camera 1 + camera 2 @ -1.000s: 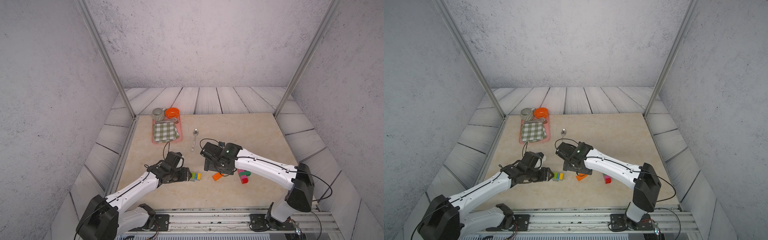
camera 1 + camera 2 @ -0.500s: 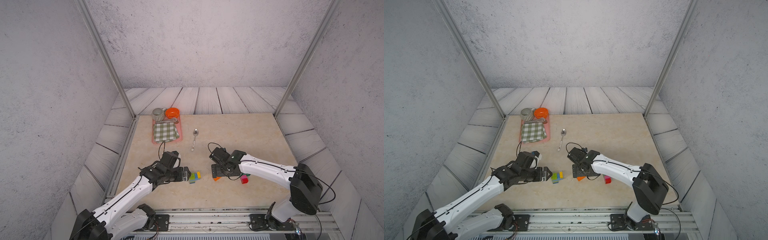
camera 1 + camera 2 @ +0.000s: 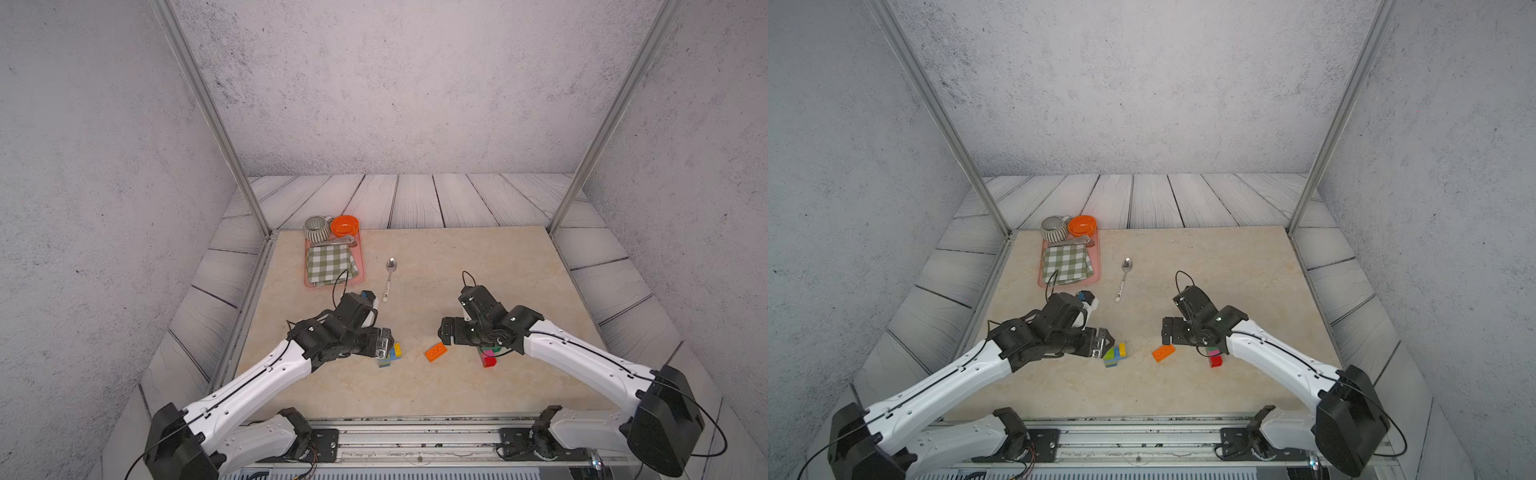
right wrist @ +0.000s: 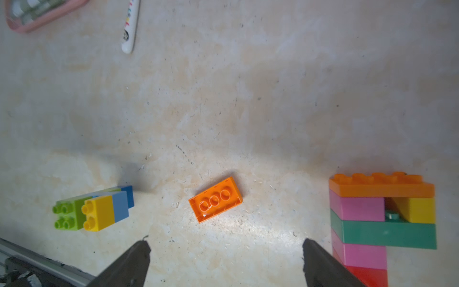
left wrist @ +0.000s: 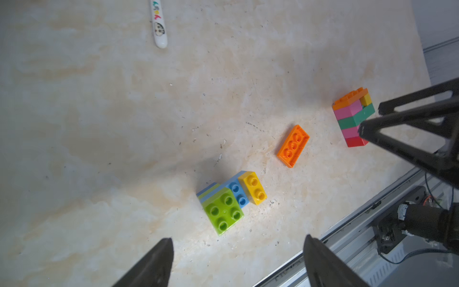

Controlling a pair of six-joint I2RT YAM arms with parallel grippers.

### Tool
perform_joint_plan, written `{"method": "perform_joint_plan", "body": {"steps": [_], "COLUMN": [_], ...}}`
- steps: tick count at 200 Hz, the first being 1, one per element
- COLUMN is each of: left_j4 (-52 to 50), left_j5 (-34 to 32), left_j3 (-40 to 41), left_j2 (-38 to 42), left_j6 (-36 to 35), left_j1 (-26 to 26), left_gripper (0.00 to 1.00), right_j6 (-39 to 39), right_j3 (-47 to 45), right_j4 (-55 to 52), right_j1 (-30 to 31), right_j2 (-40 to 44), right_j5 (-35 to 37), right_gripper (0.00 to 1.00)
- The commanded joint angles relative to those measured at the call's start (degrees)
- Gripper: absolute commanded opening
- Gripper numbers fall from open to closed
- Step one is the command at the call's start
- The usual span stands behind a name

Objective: Assemble the letter p with lego
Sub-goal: Pick up the lego brick from the center of the board.

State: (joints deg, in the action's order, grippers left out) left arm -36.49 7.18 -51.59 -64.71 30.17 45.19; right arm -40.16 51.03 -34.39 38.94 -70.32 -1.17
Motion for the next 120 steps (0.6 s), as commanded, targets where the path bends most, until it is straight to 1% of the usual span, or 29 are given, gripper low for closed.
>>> {"method": "perform_joint_plan", "body": {"steps": [1,31,55,90,120], "left_j4": [-1.2,-2.0,-5.3,-10.7,-13.9], "left_j5": [-2.8,-2.3,-1.4,1.0,2.2], "left_j3": [-5.3,-12.9,-20.7,-31.7,-39.6], "left_j2": [-5.8,-15.2,-24.4,-37.7,-47.8], "left_j6": [-2.9,-5.9,-9.0,-12.2,-14.6], "left_j1": [3.5,7.5,10.1,11.8,12.5], "left_gripper": [0.86,0.83,0.79,0.75,0.72], "right_j6": [1.0,0.0,-0.1,-1.7,-0.1], "right_j3": [-2.2,-5.1,-8.0,-12.4,-12.7], "right_j4": [0.7,0.2,0.6,1.7,-0.1], "right_j1": [-2.4,-5.9,-8.3,-11.0,-13.4], "right_j2": [4.1,9.7,14.8,21.6,23.6], "right_j5": [-2.2,-0.3,0.5,-0.1,-3.0], "right_gripper": [0.99,0.99,0.99,0.99,0.99]}}
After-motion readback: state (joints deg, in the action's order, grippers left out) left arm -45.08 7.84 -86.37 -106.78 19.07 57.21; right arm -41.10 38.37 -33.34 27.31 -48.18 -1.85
